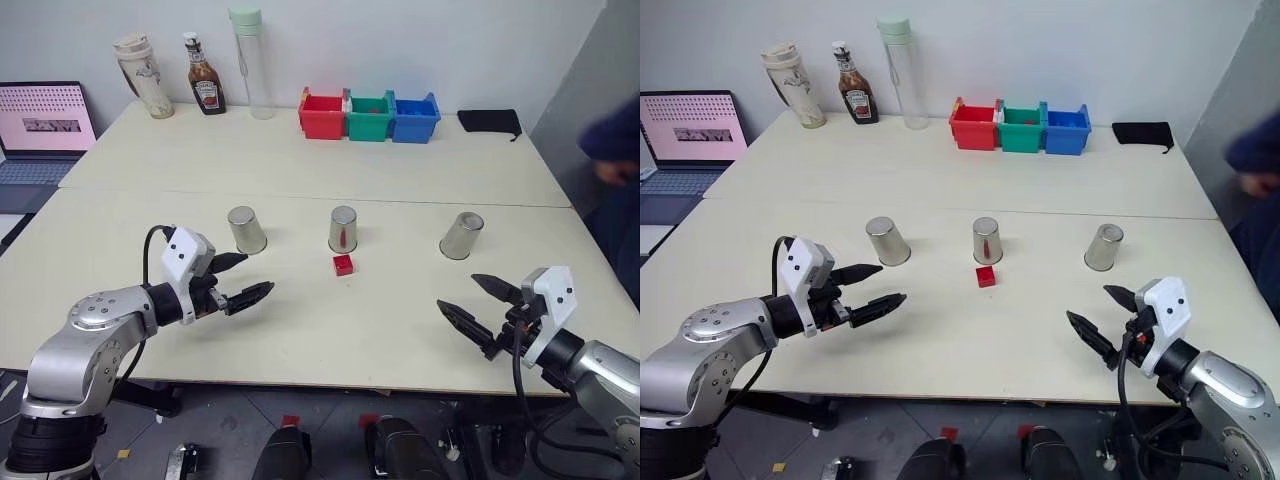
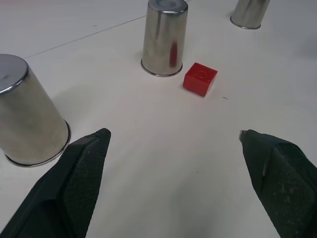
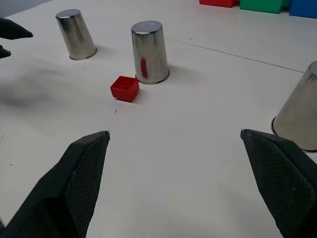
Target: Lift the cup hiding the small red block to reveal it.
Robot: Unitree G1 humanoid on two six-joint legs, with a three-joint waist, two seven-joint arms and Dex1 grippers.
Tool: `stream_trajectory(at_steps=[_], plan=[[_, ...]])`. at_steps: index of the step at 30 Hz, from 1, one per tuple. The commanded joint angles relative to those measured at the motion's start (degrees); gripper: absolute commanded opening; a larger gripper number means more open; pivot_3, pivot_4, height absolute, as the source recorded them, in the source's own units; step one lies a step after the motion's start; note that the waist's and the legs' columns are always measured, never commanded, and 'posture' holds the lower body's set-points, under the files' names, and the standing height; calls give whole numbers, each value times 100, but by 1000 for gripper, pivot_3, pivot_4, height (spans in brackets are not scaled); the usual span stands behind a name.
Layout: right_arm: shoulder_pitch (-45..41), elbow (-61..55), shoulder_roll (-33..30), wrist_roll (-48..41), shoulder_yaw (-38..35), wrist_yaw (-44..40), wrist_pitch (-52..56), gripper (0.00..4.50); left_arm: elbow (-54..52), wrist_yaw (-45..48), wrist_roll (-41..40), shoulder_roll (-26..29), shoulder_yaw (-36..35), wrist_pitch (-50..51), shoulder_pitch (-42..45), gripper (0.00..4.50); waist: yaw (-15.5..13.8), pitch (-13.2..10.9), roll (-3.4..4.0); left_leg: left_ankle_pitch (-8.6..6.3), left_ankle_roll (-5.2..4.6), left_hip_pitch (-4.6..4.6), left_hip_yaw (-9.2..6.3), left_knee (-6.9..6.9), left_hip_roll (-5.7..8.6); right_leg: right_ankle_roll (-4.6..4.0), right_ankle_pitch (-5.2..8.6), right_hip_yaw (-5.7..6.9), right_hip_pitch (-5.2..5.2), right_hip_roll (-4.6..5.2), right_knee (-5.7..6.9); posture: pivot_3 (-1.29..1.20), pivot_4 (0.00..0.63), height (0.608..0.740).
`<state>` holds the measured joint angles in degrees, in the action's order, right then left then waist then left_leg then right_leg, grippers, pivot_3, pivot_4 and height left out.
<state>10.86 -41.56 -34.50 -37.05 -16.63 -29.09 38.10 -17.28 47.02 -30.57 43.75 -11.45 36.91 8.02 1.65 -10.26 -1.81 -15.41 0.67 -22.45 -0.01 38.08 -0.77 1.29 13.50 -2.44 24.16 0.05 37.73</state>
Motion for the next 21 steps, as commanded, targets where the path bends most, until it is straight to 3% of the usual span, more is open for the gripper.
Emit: stream_trajectory(at_steps=[1,21], plan=[[40,-217,-39,-58,-115,23,-56,4500,0,39,10,38,3,-73,109,4434,0,0,0,0,0,0,0,0,0,0,0,0,0,0,0,0,150,740],[-24,-331,-19,-11,96,273,-36,4500,-243,412,-257,89,42,251,-42,4434,1,0,0,0,0,4,3,2,0,0,0,0,-1,-1,4,0,150,740]])
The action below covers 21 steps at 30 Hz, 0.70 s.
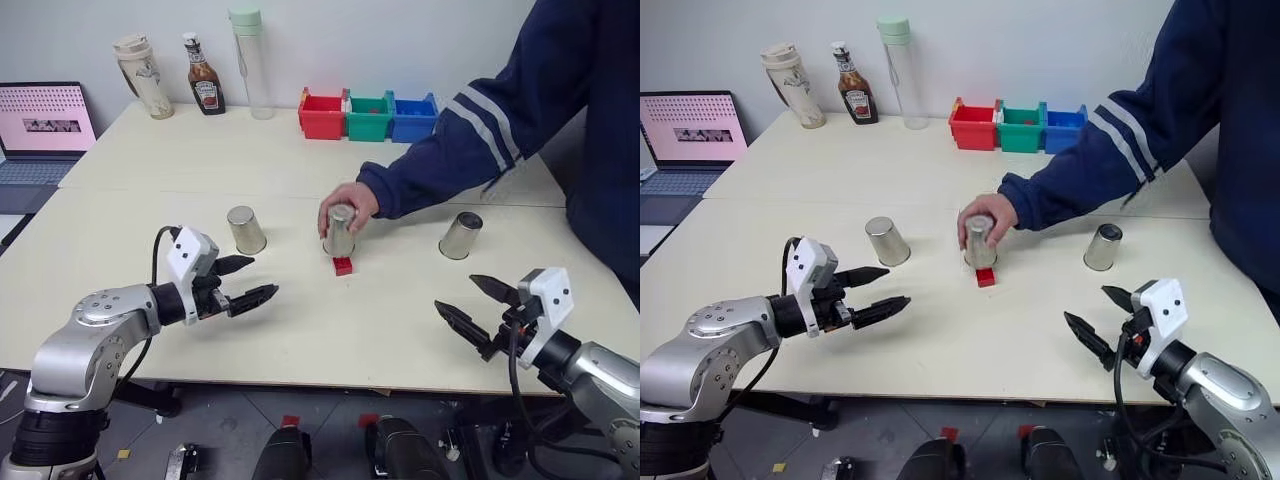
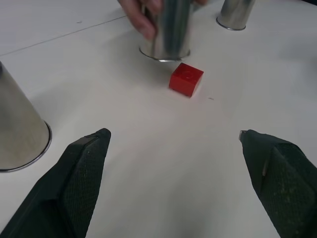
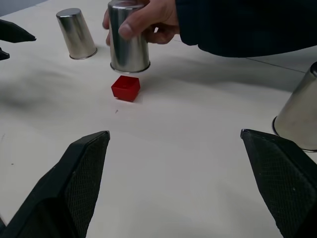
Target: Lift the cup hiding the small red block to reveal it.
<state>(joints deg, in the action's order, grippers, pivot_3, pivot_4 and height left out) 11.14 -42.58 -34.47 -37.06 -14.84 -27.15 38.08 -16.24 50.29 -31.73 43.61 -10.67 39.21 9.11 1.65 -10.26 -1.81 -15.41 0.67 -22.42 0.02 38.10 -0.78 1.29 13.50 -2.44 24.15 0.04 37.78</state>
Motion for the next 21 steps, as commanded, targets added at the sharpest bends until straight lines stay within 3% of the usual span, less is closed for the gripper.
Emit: stream_trajectory(at_steps=[1,21], plan=[[-54,-227,-18,-19,-86,91,-35,4500,-348,84,-117,101,-42,10,-178,4434,1,0,0,0,0,1,2,0,1,0,0,0,0,0,0,0,150,740],[-27,-20,-58,78,-76,-54,-235,4500,-213,19,-116,30,-40,-80,-50,4434,0,0,0,0,0,4,2,1,0,0,0,-2,-2,-1,2,0,150,740]])
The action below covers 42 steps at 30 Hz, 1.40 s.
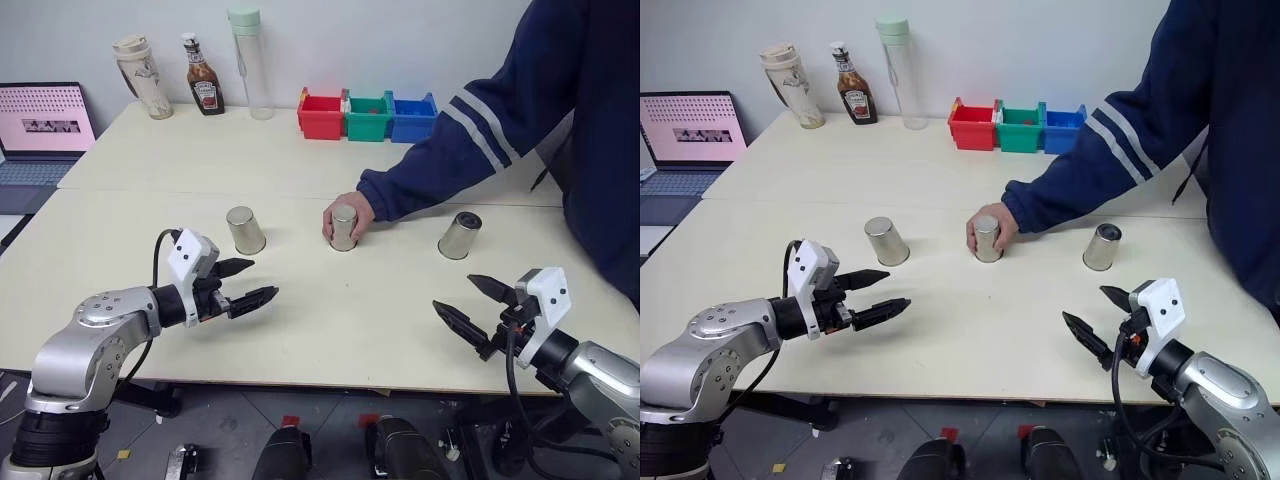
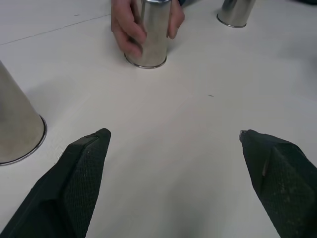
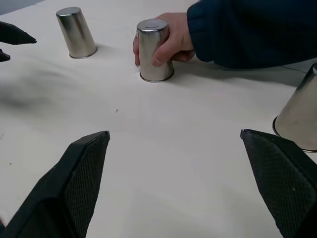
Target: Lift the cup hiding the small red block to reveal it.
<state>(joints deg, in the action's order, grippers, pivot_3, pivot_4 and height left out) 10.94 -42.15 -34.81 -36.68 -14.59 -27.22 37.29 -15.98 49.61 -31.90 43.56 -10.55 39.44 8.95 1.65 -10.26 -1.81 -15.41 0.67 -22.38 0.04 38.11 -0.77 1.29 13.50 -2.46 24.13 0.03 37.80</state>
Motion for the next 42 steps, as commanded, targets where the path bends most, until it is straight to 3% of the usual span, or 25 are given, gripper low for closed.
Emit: stream_trajectory(at_steps=[1,20,42], plan=[[2,-60,-20,50,-91,-53,-168,4500,-246,93,-102,32,-55,-106,-39,4434,0,0,0,0,0,0,0,0,0,0,0,0,0,0,0,0,150,740],[-100,-142,60,57,63,88,-84,4500,9,12,261,30,71,-468,108,4434,0,0,0,0,0,1,0,0,0,0,0,0,0,0,2,0,150,740],[31,12,86,116,-174,85,-214,4500,46,34,115,-75,-24,-485,260,4434,0,0,0,0,0,2,2,1,0,0,0,0,0,-1,5,0,150,740]])
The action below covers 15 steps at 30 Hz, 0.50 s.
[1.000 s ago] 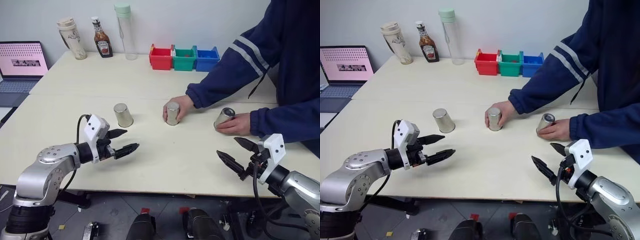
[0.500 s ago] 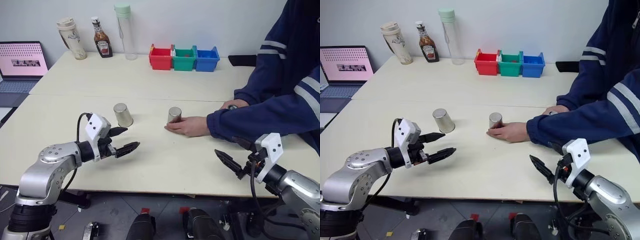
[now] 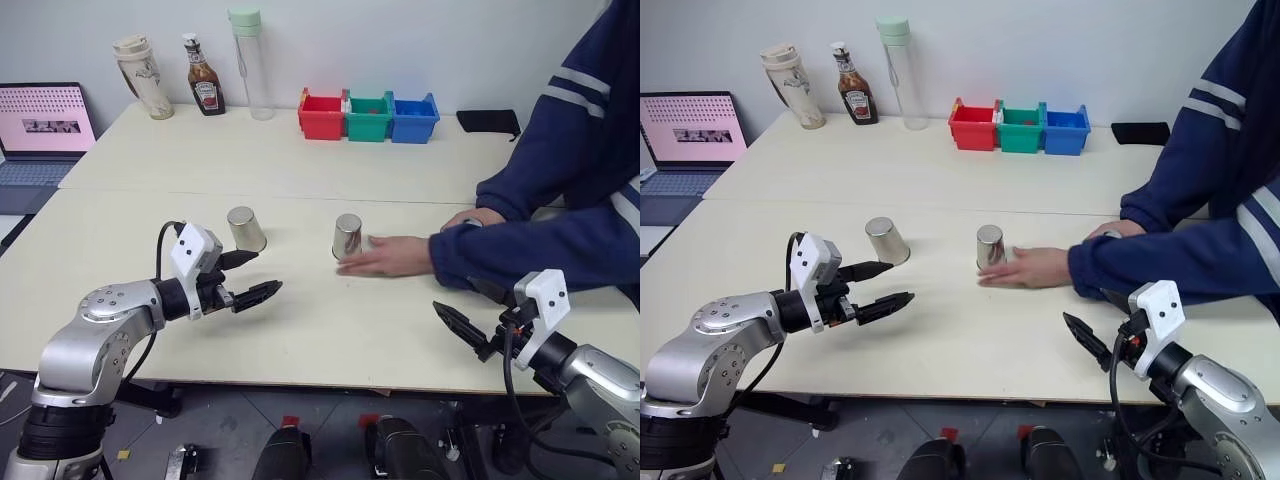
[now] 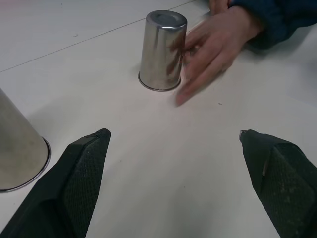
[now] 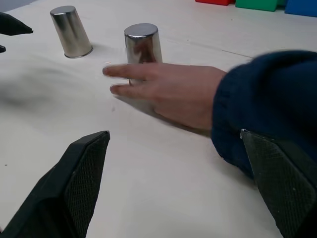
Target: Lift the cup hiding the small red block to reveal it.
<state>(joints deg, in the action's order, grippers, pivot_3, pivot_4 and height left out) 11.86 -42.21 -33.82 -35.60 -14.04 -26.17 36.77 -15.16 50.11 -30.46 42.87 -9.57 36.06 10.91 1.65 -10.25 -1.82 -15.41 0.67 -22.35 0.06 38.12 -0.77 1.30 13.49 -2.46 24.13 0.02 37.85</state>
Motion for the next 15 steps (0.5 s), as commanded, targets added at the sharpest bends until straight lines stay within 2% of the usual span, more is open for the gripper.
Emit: stream_trajectory(at_steps=[1,9,12,15], plan=[[-79,46,-10,6,-256,-12,-163,4500,0,-20,-19,-10,-135,-173,84,4434,0,0,0,0,0,0,-1,1,0,0,0,0,0,0,0,0,150,740],[-58,23,127,25,-203,115,-159,4500,68,-69,27,-41,-151,-324,104,4434,0,0,-1,0,0,1,-1,1,-1,0,0,0,-1,-2,2,0,150,740],[-19,55,407,143,-217,434,-210,4500,-145,-149,-96,-140,-101,-243,109,4434,0,1,-2,0,0,0,-1,1,0,0,0,-2,0,-1,2,0,150,740],[28,194,978,532,-258,1236,-300,4500,-720,-63,-432,-357,224,-61,172,4434,-1,4,-7,0,0,0,-1,2,1,0,0,-2,-1,0,3,0,150,740]])
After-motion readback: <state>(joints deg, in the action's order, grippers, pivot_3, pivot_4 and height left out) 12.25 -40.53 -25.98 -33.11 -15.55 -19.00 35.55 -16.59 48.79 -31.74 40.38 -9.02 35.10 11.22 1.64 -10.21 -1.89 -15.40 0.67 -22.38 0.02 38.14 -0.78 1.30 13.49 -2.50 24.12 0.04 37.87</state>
